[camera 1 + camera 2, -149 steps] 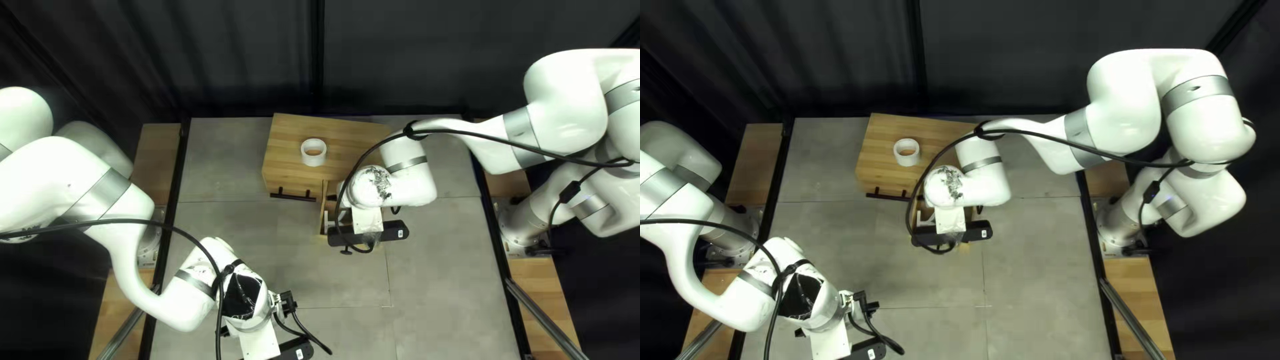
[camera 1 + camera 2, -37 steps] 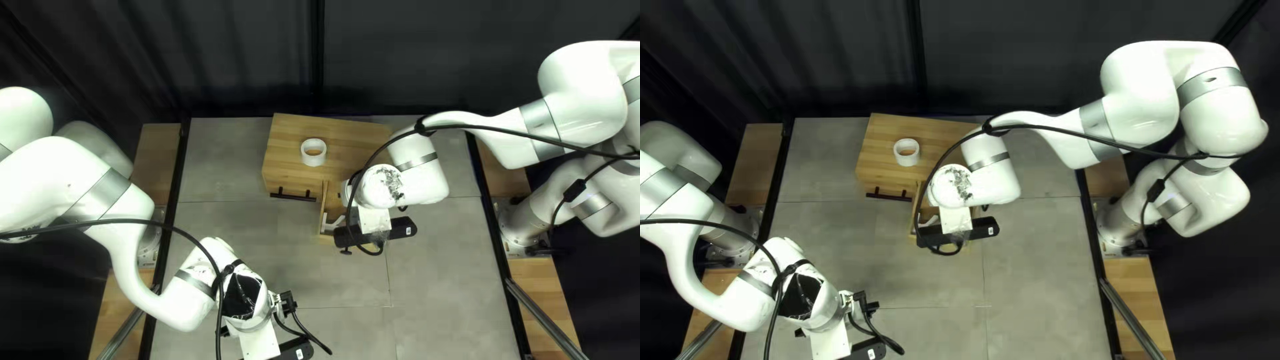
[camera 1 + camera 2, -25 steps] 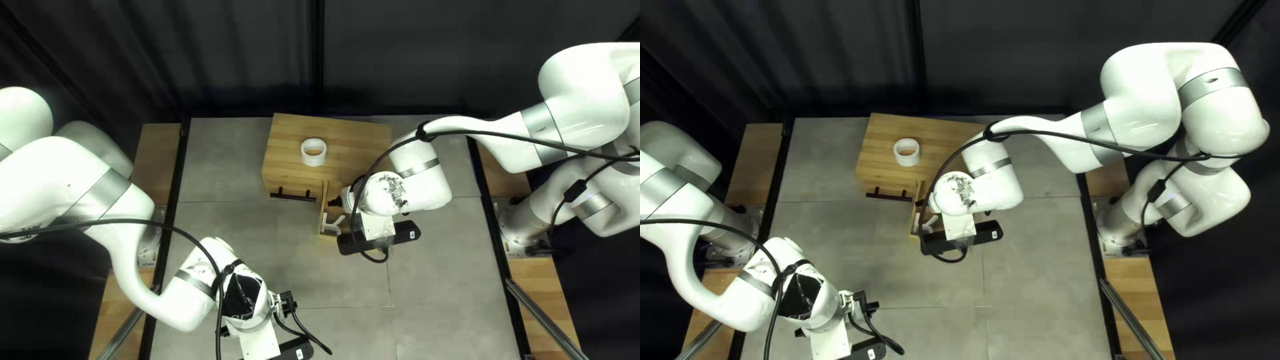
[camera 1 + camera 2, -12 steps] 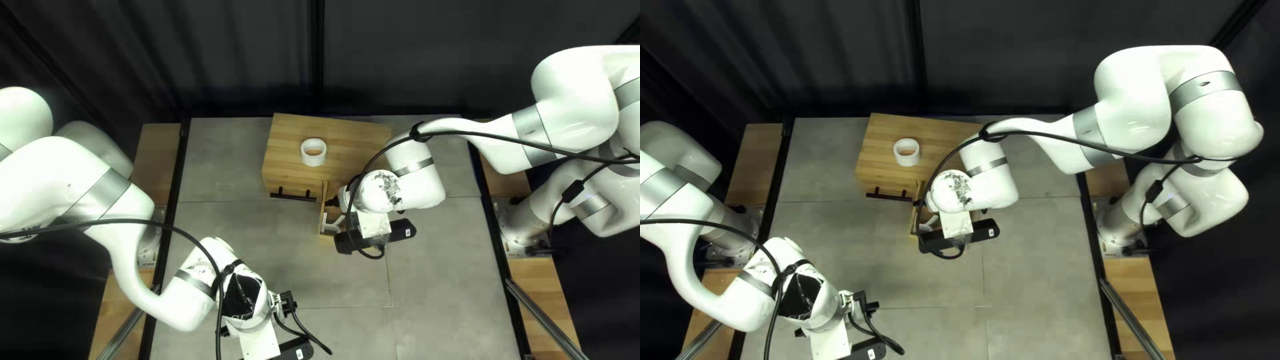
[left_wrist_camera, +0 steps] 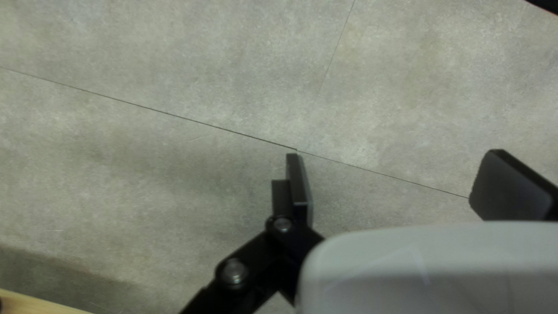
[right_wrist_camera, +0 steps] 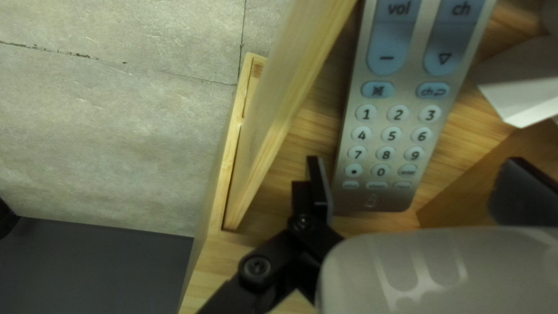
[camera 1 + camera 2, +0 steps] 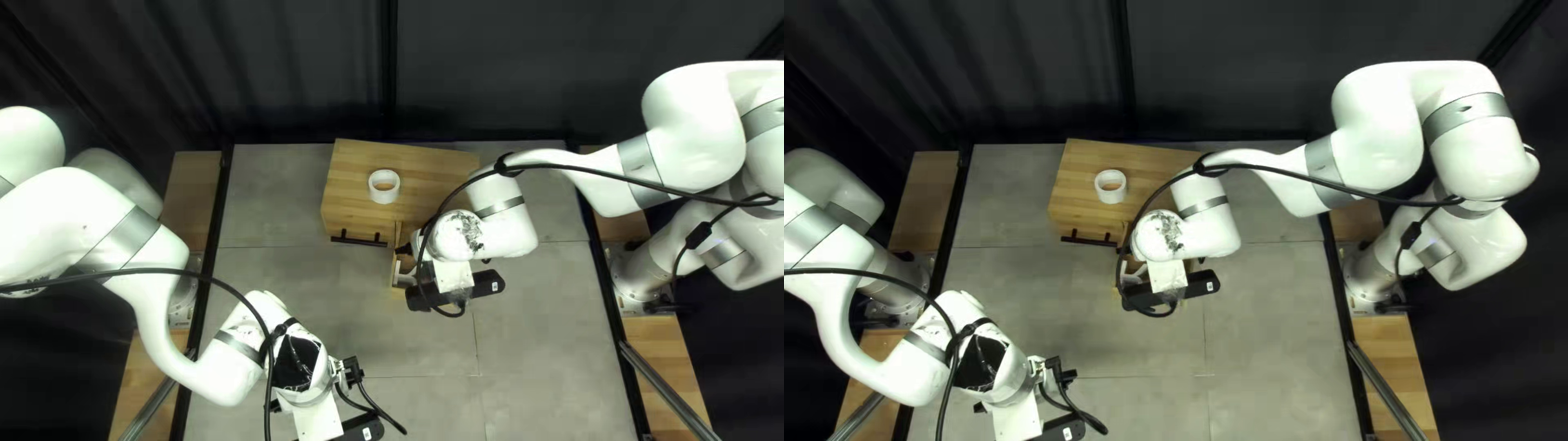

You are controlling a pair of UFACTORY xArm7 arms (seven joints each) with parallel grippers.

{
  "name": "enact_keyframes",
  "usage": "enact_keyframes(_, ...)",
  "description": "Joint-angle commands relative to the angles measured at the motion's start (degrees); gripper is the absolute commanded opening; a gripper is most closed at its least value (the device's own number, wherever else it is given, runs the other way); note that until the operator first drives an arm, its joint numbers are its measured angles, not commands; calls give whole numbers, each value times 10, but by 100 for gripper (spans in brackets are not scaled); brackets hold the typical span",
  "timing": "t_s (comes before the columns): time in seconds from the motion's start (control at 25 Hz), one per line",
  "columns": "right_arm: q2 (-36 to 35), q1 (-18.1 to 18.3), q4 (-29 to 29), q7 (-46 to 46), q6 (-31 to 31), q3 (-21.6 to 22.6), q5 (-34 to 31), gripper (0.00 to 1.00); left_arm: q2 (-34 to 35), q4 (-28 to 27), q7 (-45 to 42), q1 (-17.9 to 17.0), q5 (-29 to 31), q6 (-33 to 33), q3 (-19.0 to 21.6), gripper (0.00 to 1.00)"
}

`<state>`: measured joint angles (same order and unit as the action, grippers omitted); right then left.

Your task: Open drawers and place objects into drawer and close

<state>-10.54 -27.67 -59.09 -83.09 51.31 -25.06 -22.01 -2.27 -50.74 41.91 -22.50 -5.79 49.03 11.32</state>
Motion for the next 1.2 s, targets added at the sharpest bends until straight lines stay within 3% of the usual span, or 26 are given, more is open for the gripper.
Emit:
enact_keyframes(0.04,0,1,1,0,-1,-1,0,90,0,0,0,0,0,0,0,100)
enact_keyframes(0.12,1,0,2,2,0,-1,-1,87,0,0,0,0,0,0,0,100)
enact_keyframes(0.2,4,-1,5,7,-1,-1,-4,73,0,0,0,0,0,0,0,100)
enact_keyframes(0.32,3,0,7,10,-3,-2,-4,66,0,0,0,0,0,0,0,100)
enact_keyframes(0.44,1,0,7,12,-3,-3,-3,49,0,0,0,0,0,0,0,100)
enact_keyframes(0.56,1,2,8,12,-6,-4,-4,40,0,0,0,0,0,0,0,100)
enact_keyframes(0.6,0,2,9,12,-7,-4,-4,29,0,0,0,0,0,0,0,100)
enact_keyframes(0.76,-2,4,6,9,-8,-5,-2,26,0,0,0,0,0,0,0,100)
enact_keyframes(0.84,0,3,1,8,0,-4,-2,15,0,0,0,0,0,0,0,100)
enact_keyframes(1.2,20,-9,-29,21,63,0,-6,13,0,0,0,0,0,0,0,100)
